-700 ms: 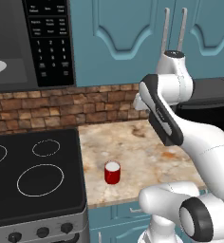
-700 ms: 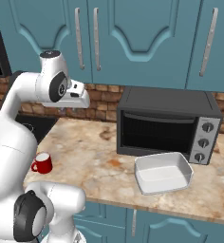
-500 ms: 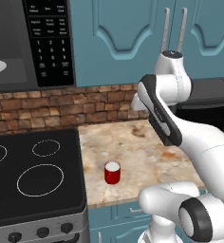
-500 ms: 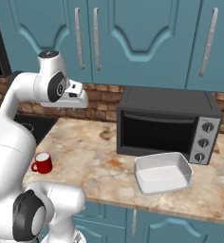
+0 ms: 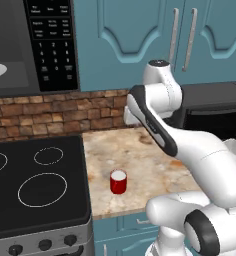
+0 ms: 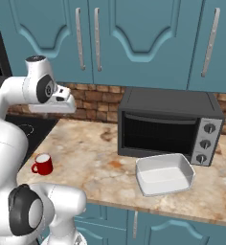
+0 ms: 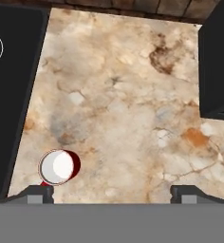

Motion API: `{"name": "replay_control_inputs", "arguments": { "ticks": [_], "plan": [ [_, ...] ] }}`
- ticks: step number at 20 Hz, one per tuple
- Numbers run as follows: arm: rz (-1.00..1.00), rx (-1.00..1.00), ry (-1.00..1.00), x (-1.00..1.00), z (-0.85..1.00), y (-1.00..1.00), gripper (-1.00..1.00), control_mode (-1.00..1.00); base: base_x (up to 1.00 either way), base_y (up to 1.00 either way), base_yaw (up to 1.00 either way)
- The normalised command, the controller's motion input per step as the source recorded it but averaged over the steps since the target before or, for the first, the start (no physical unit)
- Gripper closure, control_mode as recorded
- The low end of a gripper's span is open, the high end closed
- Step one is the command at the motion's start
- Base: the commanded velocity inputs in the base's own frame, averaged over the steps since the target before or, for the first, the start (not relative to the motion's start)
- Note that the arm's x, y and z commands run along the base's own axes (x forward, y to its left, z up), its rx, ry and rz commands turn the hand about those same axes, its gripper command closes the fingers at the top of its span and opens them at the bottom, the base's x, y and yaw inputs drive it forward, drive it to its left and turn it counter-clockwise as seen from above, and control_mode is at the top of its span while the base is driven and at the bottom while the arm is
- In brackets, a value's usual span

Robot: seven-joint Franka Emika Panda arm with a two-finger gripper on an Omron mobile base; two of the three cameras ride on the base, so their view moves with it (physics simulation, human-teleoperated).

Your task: Pick the mug from the counter and place it inside the microwave. Then close the microwave.

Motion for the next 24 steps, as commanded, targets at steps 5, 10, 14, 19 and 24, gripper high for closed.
{"name": "replay_control_inputs", "arguments": {
  "ticks": [5, 10, 14, 19, 24],
  "plan": [
    [-0.18, 0.00, 0.22, -0.26, -0.41, 0.15, -1.00, -1.00, 0.00, 0.00, 0.00],
    [-0.33, 0.01, 0.29, -0.45, -0.20, 0.00, -1.00, -1.00, 0.00, 0.00, 0.00],
    [-0.33, 0.03, 0.07, -0.63, -0.45, 0.01, -1.00, -1.00, 0.00, 0.00, 0.00],
    [-0.25, 0.00, -0.08, -0.40, -0.61, 0.17, -1.00, -1.00, 0.00, 0.00, 0.00],
    [-0.11, 0.00, -0.18, -0.19, -0.56, 0.21, -1.00, -1.00, 0.00, 0.00, 0.00]
  ]
}}
